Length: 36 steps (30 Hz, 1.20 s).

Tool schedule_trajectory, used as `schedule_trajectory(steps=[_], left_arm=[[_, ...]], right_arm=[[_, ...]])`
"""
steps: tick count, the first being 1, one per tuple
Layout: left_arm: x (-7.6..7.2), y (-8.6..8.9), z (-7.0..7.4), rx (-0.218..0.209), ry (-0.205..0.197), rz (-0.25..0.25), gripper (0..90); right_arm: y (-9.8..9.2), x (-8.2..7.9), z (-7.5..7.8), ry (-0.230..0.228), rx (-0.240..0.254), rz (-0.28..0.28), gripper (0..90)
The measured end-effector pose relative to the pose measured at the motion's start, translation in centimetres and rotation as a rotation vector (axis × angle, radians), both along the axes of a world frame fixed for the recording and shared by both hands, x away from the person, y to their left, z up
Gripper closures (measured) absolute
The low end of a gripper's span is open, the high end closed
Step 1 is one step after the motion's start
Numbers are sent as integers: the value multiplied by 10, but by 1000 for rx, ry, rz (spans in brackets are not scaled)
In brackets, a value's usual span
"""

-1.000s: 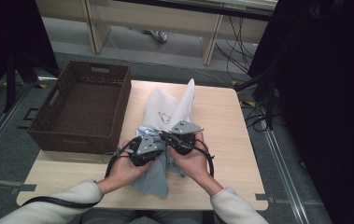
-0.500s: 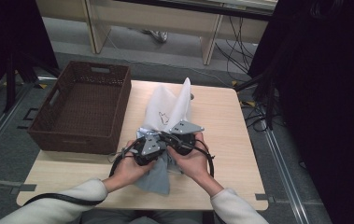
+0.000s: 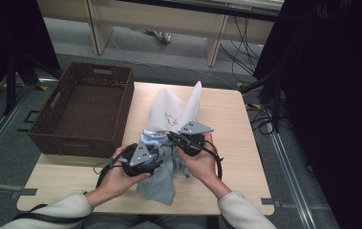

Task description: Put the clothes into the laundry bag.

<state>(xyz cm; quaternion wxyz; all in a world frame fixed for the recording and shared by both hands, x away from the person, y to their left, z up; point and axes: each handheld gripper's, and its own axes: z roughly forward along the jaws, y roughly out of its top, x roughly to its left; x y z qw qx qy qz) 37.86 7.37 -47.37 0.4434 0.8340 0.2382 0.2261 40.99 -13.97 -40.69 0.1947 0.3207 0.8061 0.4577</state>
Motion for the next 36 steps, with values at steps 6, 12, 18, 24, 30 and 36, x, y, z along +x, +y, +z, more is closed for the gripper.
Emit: schedule_trajectory(steps=[6, 12, 18, 24, 30, 36], left_arm=[[17, 1, -25, 36, 154, 27, 345], [23, -10, -33, 103, 180, 4, 517], [23, -21, -32, 191, 150, -44, 777], [18, -21, -24, 100, 121, -44, 855], [14, -29, -7, 1, 48, -65, 856], [21, -41, -6, -62, 8, -59, 855]], right_arm=[[1, 2, -2, -32, -5, 2, 884], [1, 4, -5, -40, -13, 16, 884], [2, 3, -5, -24, -25, 24, 884], [4, 0, -4, -18, -14, 18, 884], [5, 1, -3, -32, -11, 33, 884], [7, -1, -1, -31, 1, 34, 885]])
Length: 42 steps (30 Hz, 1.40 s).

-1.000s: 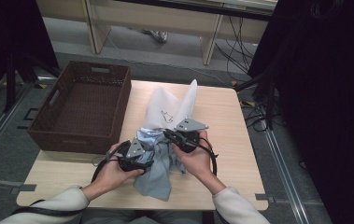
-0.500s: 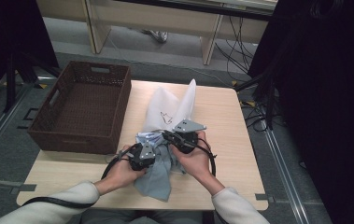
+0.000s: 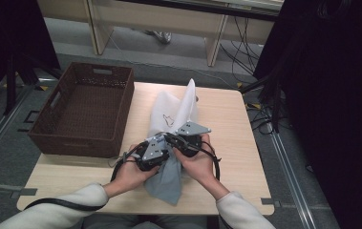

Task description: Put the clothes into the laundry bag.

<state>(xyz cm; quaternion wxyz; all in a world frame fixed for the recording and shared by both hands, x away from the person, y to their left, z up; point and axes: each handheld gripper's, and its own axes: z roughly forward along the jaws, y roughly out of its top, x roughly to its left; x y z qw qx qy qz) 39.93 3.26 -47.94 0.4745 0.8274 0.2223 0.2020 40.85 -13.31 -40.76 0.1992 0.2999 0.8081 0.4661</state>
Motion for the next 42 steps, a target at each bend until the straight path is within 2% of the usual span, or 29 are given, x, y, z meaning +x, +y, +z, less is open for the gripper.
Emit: schedule_trajectory(steps=[2, 5, 6, 7, 8, 10, 12, 14, 15, 16, 17, 19, 20, 24, 25, 26, 28, 29, 32, 33, 34, 37, 38, 39, 40, 41, 42], left_arm=[[1, -2, 0, -12, -5, 2, 855], [6, -5, 3, -26, -41, 22, 855], [6, -5, 3, -26, -41, 22, 854], [9, -6, 4, -24, -73, 34, 854], [10, -6, 5, -20, -86, 39, 854], [11, -7, 4, -28, -76, 50, 853], [14, -9, 3, -21, -89, 58, 852], [16, -11, 0, -11, -96, 64, 852], [17, -12, -2, -8, -96, 57, 851], [18, -12, -3, 13, -101, 51, 849], [18, -14, -5, 0, -99, 60, 849], [20, -16, -9, 6, -99, 62, 845], [22, -18, -11, 19, -101, 47, 832], [21, -19, -12, 12, -90, 27, 773], [20, -18, -11, 18, -94, 18, 740], [20, -16, -9, 26, -98, 8, 624], [16, -8, -5, 31, -105, -1, 590], [12, -4, -3, 22, -103, 0, 551], [3, 15, 2, 31, -126, 3, 523], [-2, 25, 2, 15, -108, 20, 507], [-2, 25, 2, 15, -108, 20, 490], [-3, 39, -2, 20, -65, 51, 440], [-3, 40, -3, 12, -45, 61, 418], [-2, 42, -5, 10, -35, 60, 395], [-2, 42, -5, 10, -35, 60, 383], [-2, 41, -6, 2, -10, 65, 365], [0, 40, -7, 12, -5, 59, 365]], right_arm=[[0, 0, 0, -3, 12, -2, 884], [-1, 0, 2, 0, 11, 10, 884], [-1, 0, 2, 3, 13, 9, 884], [0, -2, 3, 19, 30, -7, 884], [0, 0, 3, -13, 29, 2, 884], [0, -1, 4, -16, 31, -2, 884], [-1, -1, 6, -11, 26, 18, 884], [-1, -2, 6, 2, 27, 14, 885], [-1, -2, 7, -7, 16, 24, 884], [1, -3, 5, -3, 40, 5, 884], [1, -3, 5, -3, 40, 5, 884], [1, -2, 4, -11, 40, 9, 884], [-1, -2, 6, 22, 29, 2, 884], [-4, 0, 4, 8, 30, -8, 884], [-6, 1, 3, 22, 36, -19, 884], [-10, 3, 4, 11, 17, -17, 884], [-11, 4, 3, 5, 15, -20, 884], [-12, 3, 3, 28, 28, -45, 884], [-16, 7, 2, 26, 20, -55, 884], [-17, 7, 2, 35, 20, -59, 884], [-18, 8, 2, 19, 13, -58, 884], [-17, 8, 2, 33, 16, -60, 884], [-15, 7, 1, 30, 27, -68, 884], [-17, 8, 2, 23, 7, -49, 884], [-17, 8, 2, 23, 7, -49, 884], [-16, 6, 2, 41, 17, -63, 884], [-16, 6, 2, 41, 17, -63, 884]])
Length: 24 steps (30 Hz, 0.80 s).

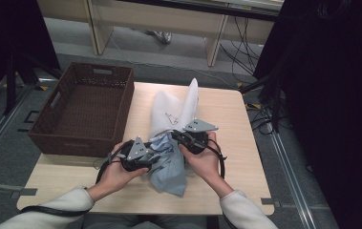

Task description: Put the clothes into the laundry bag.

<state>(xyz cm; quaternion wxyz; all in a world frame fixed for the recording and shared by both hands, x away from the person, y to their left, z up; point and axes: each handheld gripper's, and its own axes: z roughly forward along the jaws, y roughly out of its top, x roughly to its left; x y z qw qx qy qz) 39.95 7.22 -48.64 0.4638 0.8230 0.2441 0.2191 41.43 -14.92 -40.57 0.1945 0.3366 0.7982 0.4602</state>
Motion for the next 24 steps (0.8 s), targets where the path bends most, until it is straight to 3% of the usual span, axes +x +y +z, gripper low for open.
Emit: schedule_trajectory(steps=[4, 5, 7, 9, 16, 17, 18, 19, 21, 24], left_arm=[[9, -11, -7, -1, 49, -9, 348], [11, -14, -10, -6, 57, -19, 367], [15, -22, -16, 53, 77, -49, 418], [15, -25, -19, 69, 87, -53, 459], [19, -36, -23, 144, 77, -36, 679], [19, -37, -24, 151, 74, -39, 679], [20, -37, -24, 175, 69, -39, 705], [19, -39, -25, 169, 69, -35, 735], [19, -41, -25, 186, 72, -34, 788], [19, -43, -24, 172, 75, -24, 806]], right_arm=[[-1, 4, -2, -25, -14, 23, 884], [1, 2, -3, -7, 8, -2, 884], [0, 3, -3, 0, -5, 6, 884], [1, 3, -4, 5, -4, 0, 884], [3, 5, -10, 7, -25, 17, 884], [3, 5, -10, 7, -25, 17, 884], [3, 3, -10, 37, -19, 7, 884], [3, 6, -11, -1, -30, 22, 884], [2, 5, -12, 23, -31, 21, 884], [2, 5, -12, 30, -32, 13, 884]])
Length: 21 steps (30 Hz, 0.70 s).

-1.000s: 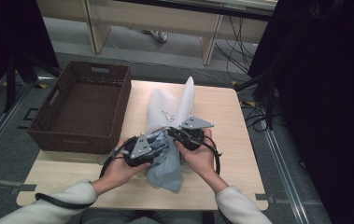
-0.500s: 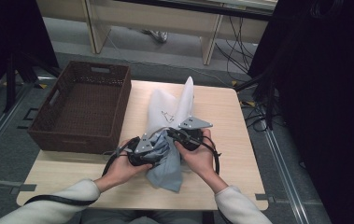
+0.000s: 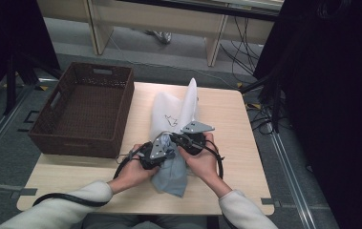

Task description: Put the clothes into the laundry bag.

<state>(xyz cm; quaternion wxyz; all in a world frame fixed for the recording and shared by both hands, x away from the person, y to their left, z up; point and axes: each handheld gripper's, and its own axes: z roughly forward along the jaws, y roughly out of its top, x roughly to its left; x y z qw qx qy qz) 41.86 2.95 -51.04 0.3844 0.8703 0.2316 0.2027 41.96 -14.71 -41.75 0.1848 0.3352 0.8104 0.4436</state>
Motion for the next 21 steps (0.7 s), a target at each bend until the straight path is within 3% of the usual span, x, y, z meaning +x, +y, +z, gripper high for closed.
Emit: schedule_trajectory(steps=[1, 3, 5, 6, 7, 8, 10, 12, 15, 18, 21], left_arm=[[0, 1, 1, -6, -1, 2, 814], [-2, 3, 9, -58, -2, 19, 818], [-4, 5, 14, -62, -5, 22, 819], [-7, 4, 22, -119, -23, 25, 820], [-7, 4, 22, -119, -23, 25, 820], [-9, 2, 26, -165, -42, 34, 820], [-12, 0, 33, -184, -83, 30, 819], [-13, -1, 34, -183, -89, 33, 818], [-12, -6, 35, -217, -101, 39, 818], [-14, -8, 38, -193, -138, 19, 817], [-14, -9, 37, -198, -132, 26, 817]], right_arm=[[0, -1, 0, 8, 5, -4, 884], [1, 0, 0, -7, 13, -14, 884], [-2, 1, 1, -3, 2, -9, 884], [-2, 2, 1, -13, 12, -17, 884], [-2, 2, 1, -13, 12, -17, 884], [-3, 2, 2, -6, 11, -13, 884], [-3, 2, 4, -11, 12, -20, 884], [-1, 2, 4, -26, 19, -17, 884], [-1, 2, 5, -49, 10, -6, 884], [-2, 1, 7, -20, 21, -23, 884], [-3, 2, 7, -29, 32, -28, 884]])
